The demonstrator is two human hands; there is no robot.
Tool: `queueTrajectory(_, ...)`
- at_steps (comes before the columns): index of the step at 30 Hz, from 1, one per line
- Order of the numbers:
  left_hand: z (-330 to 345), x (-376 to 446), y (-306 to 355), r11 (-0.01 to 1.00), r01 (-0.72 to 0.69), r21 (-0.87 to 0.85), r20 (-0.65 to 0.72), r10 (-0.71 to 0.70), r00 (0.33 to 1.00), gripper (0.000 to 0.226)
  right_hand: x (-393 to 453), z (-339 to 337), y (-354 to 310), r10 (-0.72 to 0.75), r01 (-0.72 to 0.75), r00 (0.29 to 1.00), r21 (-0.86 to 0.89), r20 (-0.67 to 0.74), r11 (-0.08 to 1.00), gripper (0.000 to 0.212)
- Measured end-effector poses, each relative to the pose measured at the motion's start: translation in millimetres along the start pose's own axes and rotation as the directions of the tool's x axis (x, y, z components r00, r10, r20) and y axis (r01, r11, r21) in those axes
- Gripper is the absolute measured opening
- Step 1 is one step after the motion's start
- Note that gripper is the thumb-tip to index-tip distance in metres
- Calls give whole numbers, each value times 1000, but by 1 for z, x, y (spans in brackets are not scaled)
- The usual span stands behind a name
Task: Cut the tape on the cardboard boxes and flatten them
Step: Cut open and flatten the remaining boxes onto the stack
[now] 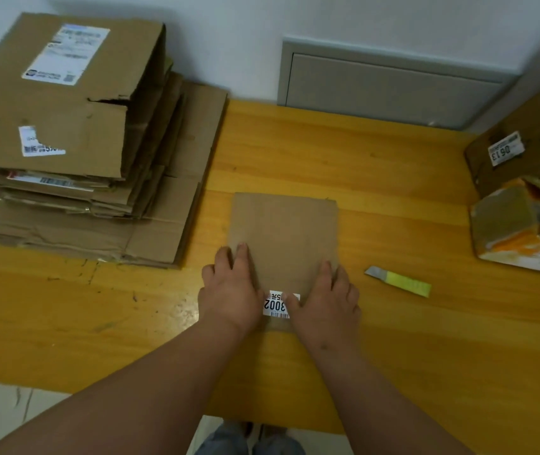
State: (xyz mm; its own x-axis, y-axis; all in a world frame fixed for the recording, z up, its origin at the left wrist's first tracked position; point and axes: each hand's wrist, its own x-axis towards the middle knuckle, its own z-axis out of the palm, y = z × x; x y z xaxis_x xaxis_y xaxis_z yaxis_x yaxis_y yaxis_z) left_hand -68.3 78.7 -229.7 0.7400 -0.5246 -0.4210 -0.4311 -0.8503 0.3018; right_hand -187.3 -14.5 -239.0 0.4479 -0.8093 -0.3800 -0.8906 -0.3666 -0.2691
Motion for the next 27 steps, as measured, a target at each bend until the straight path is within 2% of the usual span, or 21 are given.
queueTrajectory(4, -7, 1, 7, 970, 198, -141, 75, -189, 979, 112, 7, -13, 0, 10, -10, 1000, 39, 8, 999, 103)
queueTrajectory(6, -12, -1, 7, 955, 245, -169, 123, -226, 966, 121, 12, -19, 5, 32, -37, 998, 83, 62, 996, 112)
queueTrajectory(8, -16, -5, 5, 958, 255, -128, 142, -237, 961, 126, 14, -21, 11, 70, -87, 990, 150, 120, 985, 118)
queueTrajectory(11, -24, -14, 6, 979, 201, -33, 99, -197, 975, 123, 9, -23, 17, 96, -145, 977, 267, 190, 953, 121)
queueTrajectory(15, -44, -22, 10, 971, 115, -209, 11, -115, 993, 117, 2, -35, 16, 78, -129, 986, 377, 148, 917, 107)
queueTrajectory(19, -78, -26, 7, 969, 47, -242, -115, -76, 990, 113, -2, -60, -4, -17, -25, 998, 581, 66, 813, 97)
queueTrajectory(23, -116, -29, -7, 963, 14, -271, -196, -70, 978, 115, -4, -84, -41, -106, 70, 994, 599, 25, 798, 93)
queueTrajectory(27, -156, -30, -24, 953, -59, -298, -316, -40, 948, 107, -10, -102, -90, -172, 158, 985, 578, -32, 801, 93)
